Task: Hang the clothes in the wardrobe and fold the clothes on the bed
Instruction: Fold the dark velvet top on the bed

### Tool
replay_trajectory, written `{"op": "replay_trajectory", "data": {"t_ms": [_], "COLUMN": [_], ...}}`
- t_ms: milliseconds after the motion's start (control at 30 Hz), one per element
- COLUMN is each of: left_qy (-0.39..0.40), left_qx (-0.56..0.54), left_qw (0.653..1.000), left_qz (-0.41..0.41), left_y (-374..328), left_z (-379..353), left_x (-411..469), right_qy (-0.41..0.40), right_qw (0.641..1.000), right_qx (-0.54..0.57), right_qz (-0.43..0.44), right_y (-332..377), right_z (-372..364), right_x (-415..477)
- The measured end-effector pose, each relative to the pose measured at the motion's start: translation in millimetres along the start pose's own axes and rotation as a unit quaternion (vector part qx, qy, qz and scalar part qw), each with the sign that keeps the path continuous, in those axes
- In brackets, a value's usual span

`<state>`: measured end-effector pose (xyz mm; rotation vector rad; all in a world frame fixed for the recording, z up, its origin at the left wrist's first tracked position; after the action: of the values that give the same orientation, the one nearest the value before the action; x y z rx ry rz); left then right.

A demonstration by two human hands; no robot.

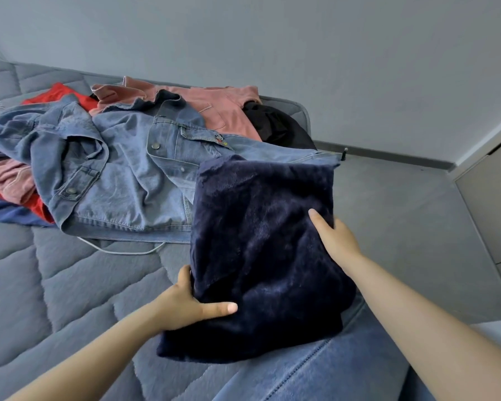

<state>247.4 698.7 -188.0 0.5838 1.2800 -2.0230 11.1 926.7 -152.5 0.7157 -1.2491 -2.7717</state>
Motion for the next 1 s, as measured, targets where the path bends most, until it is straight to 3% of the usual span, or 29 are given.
{"op": "replay_trajectory", "data": {"t_ms": [100,200,300,433,567,667,800,1000], "left_qy": [-0.049,-0.068,-0.039,-0.197,-0.269,-0.304,-0.267,-0.159], "left_qx": [-0.064,-0.226,-0.309,-0.275,-0.204,-0.146,-0.175,-0.204], "left_qw": [0.997,0.971,0.949,0.939,0.929,0.926,0.940,0.961], "left_qz": [-0.006,-0.037,-0.051,-0.054,-0.150,-0.170,-0.123,-0.094], "left_y": [-12.1,-36.9,-63.7,-73.0,-90.0,-92.5,-68.3,-58.6], "left_z": [21.0,36.5,39.0,65.1,110.8,132.2,119.7,103.1], "left_x": [1.1,15.7,35.5,46.9,40.1,36.6,52.2,53.5], "right_qy": [0.077,0.185,0.178,0.095,0.112,0.106,0.075,0.149], "right_qw": [0.997,0.982,0.982,0.986,0.988,0.990,0.993,0.969], "right_qx": [0.009,0.039,0.051,0.115,0.081,0.059,0.072,0.187], "right_qz": [-0.016,0.002,0.033,0.069,0.072,0.073,0.056,-0.060], "right_y": [-11.2,-18.6,-23.5,-20.5,-19.9,-14.1,-4.0,-4.3], "right_z": [-5.8,-11.5,-4.5,3.2,-21.7,-43.3,-53.3,-61.8], "right_x": [-17.4,-37.9,-48.4,-45.9,-44.2,-41.3,-34.1,-25.6]}}
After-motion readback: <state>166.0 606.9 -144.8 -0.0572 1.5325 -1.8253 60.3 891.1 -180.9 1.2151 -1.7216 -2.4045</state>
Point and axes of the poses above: each hand's wrist, its own x-axis towards the middle knuckle, its own z-axis out of the back of the hand, y = z × x, the point moved 8 cm from there along x, towards the middle knuckle
